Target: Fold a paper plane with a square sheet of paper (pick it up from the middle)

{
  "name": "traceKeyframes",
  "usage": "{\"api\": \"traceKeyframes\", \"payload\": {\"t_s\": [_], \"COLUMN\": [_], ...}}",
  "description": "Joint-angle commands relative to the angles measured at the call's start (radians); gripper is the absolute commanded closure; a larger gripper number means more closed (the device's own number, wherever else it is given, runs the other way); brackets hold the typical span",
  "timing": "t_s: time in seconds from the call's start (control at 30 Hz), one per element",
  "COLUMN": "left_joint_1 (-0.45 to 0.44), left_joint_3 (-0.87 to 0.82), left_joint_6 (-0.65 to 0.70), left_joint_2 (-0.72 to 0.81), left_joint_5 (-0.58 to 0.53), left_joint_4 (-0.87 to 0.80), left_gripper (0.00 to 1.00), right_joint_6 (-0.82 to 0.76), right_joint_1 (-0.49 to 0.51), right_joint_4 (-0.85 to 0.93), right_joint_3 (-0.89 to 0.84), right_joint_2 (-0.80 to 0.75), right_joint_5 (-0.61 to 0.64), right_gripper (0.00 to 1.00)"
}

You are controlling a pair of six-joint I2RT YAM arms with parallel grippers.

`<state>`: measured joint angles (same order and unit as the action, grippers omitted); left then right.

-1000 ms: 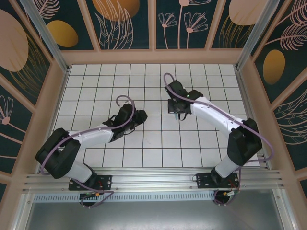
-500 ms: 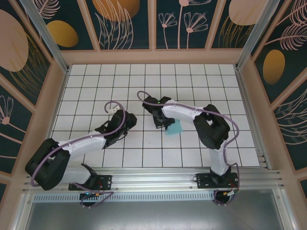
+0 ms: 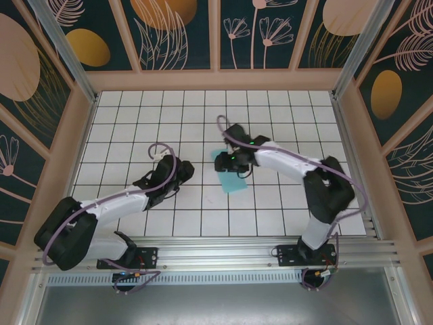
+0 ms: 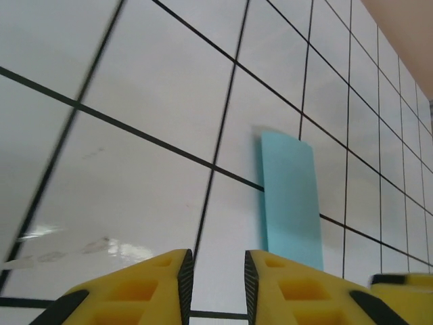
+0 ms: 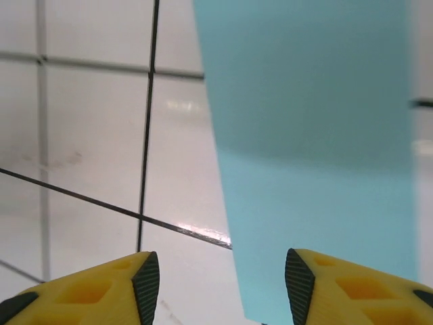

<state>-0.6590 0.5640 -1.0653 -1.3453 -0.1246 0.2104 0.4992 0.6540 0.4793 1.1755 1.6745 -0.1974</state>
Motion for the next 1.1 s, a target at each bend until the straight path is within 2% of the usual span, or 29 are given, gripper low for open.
{"api": "traceKeyframes", "payload": {"t_s": [0.0, 0.07, 0.17, 0.27, 0.4, 0.53, 0.8, 1.07], "left_joint_1": [0.003, -0.003, -0.022, -0.034, -0.038, -0.038, -0.038, -0.038], "left_joint_3": [0.085, 0.146, 0.245, 0.320, 0.392, 0.384, 0.337, 0.331], "left_joint_6": [0.071, 0.087, 0.105, 0.104, 0.116, 0.104, 0.103, 0.117], "left_joint_2": [-0.088, -0.172, -0.292, -0.405, -0.506, -0.551, -0.558, -0.578], "left_joint_5": [0.169, 0.269, 0.358, 0.398, 0.382, 0.354, 0.354, 0.368], "left_joint_4": [0.098, 0.136, 0.136, 0.110, 0.043, 0.052, 0.067, 0.071], "left_gripper": [0.72, 0.75, 0.79, 0.81, 0.83, 0.84, 0.85, 0.85], "right_joint_6": [0.001, -0.012, -0.032, -0.055, -0.087, -0.111, -0.131, -0.130], "right_joint_1": [-0.101, -0.188, -0.263, -0.310, -0.318, -0.322, -0.327, -0.326], "right_joint_4": [-0.148, -0.192, -0.257, -0.315, -0.338, -0.356, -0.368, -0.395], "right_joint_3": [-0.119, -0.183, -0.246, -0.276, -0.269, -0.268, -0.276, -0.310], "right_joint_2": [-0.094, -0.116, -0.112, -0.077, -0.019, 0.038, 0.105, 0.124], "right_joint_5": [-0.128, -0.203, -0.295, -0.379, -0.418, -0.437, -0.457, -0.526], "right_gripper": [0.44, 0.47, 0.49, 0.52, 0.52, 0.53, 0.54, 0.55]}}
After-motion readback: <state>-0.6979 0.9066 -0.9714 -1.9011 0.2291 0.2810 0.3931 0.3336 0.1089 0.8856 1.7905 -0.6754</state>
